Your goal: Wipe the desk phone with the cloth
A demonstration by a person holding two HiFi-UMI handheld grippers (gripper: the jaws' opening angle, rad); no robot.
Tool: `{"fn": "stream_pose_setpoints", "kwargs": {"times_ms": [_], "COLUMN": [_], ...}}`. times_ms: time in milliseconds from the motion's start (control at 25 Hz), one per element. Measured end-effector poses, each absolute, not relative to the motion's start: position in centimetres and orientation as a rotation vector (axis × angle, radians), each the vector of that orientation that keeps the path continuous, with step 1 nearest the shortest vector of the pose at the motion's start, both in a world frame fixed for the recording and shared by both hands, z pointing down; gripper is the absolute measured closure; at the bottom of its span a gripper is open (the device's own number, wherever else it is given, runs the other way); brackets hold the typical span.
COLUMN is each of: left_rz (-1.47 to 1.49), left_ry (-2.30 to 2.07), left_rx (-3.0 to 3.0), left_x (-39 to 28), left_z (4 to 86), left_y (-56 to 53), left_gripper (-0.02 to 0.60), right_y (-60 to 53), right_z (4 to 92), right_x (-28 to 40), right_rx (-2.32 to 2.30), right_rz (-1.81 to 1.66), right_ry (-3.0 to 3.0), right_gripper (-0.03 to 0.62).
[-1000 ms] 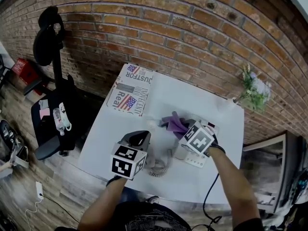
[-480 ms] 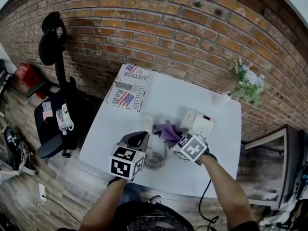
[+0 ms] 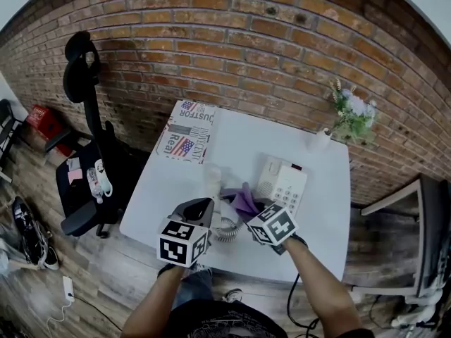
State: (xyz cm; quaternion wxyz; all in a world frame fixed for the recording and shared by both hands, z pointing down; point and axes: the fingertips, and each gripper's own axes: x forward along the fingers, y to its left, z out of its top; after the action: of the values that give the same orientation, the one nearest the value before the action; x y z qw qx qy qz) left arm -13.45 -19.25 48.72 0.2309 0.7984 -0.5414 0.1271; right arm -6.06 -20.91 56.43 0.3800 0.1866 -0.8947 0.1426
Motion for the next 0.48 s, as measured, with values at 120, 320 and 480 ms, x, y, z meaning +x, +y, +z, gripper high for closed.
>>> {"fn": "stream_pose_setpoints", "kwargs": {"times_ms": [120, 320, 480], "left_rz": [0.357, 0.373, 0.377], "left_ry": [-1.488, -1.476, -1.467], "left_rx": [2.218, 2.264, 2.296], "left_x": [-13.0, -11.5, -10.1], "left_z": [48.1, 47.1, 46.0], "left_y": [-19.0, -18.7, -18.6], "left_gripper": [0.577, 0.577, 0.577], "right_y": [-21.2, -21.5, -21.0], "right_z": [54.5, 50.3, 47.6], "right_x": [-5.4, -2.3, 1.2], "right_rx": [0.574, 0.783, 0.913], "right_rz": [0.389, 0.434, 0.417], "right_ry": [-2.355, -2.461, -2.495], "right_gripper": [0.542, 0.543, 0.543]}}
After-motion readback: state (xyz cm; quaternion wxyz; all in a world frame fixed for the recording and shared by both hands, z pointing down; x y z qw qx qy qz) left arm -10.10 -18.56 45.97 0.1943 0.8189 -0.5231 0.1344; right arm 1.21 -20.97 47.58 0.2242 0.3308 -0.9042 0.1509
